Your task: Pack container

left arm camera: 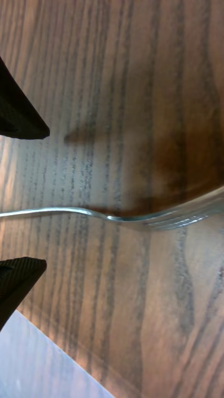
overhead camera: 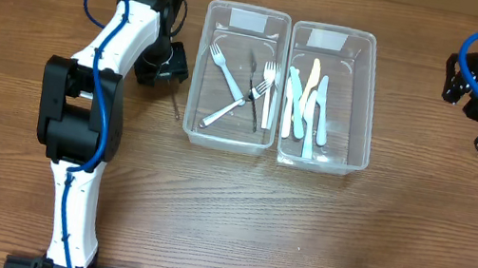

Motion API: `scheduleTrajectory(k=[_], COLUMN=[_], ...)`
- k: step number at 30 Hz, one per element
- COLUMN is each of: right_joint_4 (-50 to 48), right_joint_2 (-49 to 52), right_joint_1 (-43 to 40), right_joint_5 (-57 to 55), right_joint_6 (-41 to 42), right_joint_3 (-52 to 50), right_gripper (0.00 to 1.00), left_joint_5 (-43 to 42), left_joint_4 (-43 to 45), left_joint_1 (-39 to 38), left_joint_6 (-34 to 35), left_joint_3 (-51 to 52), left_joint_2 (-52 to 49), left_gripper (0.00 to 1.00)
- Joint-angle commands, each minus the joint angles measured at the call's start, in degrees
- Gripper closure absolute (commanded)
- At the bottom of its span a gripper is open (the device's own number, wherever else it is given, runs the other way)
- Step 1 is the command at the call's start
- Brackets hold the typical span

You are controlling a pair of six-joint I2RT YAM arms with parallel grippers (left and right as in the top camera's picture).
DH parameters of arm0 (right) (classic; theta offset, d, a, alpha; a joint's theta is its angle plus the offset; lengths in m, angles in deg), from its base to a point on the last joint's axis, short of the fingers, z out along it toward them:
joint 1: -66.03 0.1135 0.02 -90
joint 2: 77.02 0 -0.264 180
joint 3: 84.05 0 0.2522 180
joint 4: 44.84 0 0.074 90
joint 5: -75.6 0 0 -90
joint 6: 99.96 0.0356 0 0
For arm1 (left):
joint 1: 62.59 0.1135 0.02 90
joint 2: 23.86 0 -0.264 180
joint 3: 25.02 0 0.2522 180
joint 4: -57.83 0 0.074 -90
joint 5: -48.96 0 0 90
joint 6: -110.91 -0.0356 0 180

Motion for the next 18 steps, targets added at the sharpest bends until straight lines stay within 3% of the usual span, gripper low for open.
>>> scheduleTrajectory(k=[1, 5, 7, 18], right_joint_4=[-0.4, -0.4, -0.4, -0.4], right_joint_2=[-0.3, -0.3, -0.3, -0.3], right_joint_1=[-0.1, -0.1, -0.1, -0.1], right_joint_5=[-0.6, -0.6, -0.6, -0.6], right_joint_6=[0.2, 0.2, 0.2, 0.2], right_joint_3=[0.9, 0.9, 0.9, 0.9], right_gripper=[0.0, 0.0, 0.0, 0.0], left_joint_5=[-0.6, -0.5, 0.0, 3.2], left_joint_4=[1.0, 2.2, 2.4, 3.1], left_joint_1=[-0.3, -0.3, -0.3, -0.3], left_joint_6=[1.6, 1.6, 1.6, 2.9], left_joint_3=[-0.4, -0.4, -0.4, -0.4], left_joint_2=[-1.0, -1.0, -1.0, -2.3], left_gripper=[0.45, 0.68, 0.74, 0.73])
